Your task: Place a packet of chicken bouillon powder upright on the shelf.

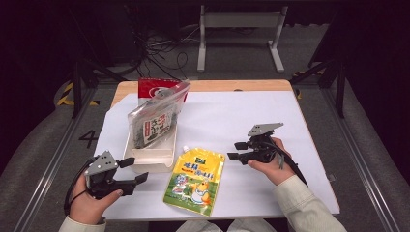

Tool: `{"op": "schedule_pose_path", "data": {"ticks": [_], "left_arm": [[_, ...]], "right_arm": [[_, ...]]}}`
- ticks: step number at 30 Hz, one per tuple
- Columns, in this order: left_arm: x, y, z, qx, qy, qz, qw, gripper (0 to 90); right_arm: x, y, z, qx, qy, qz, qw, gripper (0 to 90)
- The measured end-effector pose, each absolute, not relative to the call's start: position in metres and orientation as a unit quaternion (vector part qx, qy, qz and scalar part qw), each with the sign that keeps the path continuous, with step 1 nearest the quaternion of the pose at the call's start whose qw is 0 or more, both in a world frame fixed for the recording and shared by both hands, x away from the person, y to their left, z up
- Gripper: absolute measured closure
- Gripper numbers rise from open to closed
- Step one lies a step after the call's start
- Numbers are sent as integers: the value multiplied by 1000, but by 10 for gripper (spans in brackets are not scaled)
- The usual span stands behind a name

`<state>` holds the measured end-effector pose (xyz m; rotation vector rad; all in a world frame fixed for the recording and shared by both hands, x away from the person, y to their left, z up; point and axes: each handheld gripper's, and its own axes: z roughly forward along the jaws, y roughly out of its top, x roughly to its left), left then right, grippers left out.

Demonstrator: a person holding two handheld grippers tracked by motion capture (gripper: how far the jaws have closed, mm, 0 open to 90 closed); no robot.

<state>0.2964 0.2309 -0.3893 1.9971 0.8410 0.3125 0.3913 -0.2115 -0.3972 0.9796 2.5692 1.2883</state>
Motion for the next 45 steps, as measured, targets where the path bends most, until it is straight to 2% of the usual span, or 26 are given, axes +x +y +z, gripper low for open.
{"op": "schedule_pose_path", "data": {"ticks": [9,21,34,42,45], "left_arm": [[299,213,-406,829,331,86,442,333],[304,194,-424,841,323,57,430,360],[308,177,-441,864,306,14,398,477],[309,168,-452,882,293,-11,368,511],[309,166,-453,883,291,-17,369,499]], "right_arm": [[391,-201,-404,315,852,414,56,473],[398,-183,-420,335,853,400,29,365],[411,-172,-435,355,851,387,15,301],[416,-166,-445,362,852,378,5,273],[416,-162,-448,360,855,375,-2,263]]}}
